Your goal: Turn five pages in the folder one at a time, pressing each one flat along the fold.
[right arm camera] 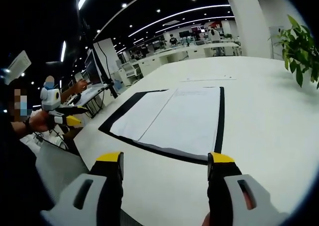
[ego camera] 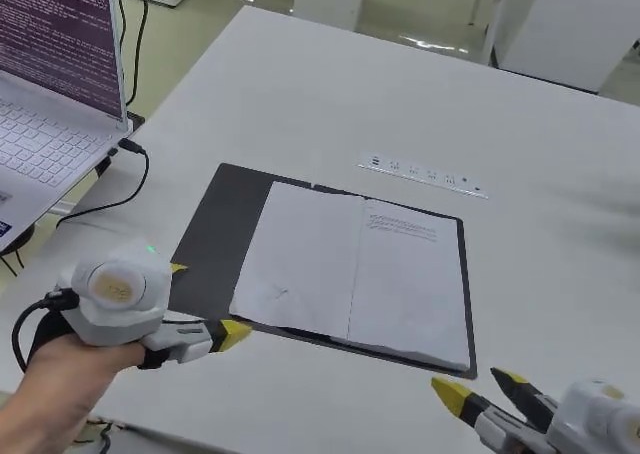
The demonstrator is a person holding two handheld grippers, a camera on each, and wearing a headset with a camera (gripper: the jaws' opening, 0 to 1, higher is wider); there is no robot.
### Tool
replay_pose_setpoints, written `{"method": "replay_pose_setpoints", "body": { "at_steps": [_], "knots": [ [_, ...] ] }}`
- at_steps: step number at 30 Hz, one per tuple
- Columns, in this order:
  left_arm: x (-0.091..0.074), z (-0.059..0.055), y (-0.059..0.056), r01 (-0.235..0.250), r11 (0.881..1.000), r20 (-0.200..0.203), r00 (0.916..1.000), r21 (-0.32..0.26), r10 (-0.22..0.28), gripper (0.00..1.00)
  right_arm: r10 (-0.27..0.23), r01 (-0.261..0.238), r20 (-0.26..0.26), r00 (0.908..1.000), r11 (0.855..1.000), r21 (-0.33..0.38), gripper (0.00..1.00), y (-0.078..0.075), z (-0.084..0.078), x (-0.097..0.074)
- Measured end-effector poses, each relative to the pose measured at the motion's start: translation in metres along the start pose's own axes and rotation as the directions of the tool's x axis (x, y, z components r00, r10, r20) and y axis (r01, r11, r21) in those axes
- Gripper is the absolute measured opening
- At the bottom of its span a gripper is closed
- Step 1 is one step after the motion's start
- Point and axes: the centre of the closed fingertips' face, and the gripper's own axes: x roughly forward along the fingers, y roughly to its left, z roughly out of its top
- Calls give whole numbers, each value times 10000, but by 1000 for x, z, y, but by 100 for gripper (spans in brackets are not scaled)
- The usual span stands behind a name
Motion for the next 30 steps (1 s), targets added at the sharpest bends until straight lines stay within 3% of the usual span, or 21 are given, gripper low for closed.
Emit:
{"method": "replay_pose_setpoints", "body": {
  "at_steps": [7, 30],
  "knots": [
    [1, -5, -5, 79, 9999, -93, 9999, -72, -79, 72, 120, -131, -399, 9991, 9995, -291, 70, 6, -9, 2],
    [7, 1, -8, 82, 9999, -24, 10000, -98, -82, 71, 77, -73, -533, 9986, 9999, 69, 72, 2, -17, -6]
  ]
}}
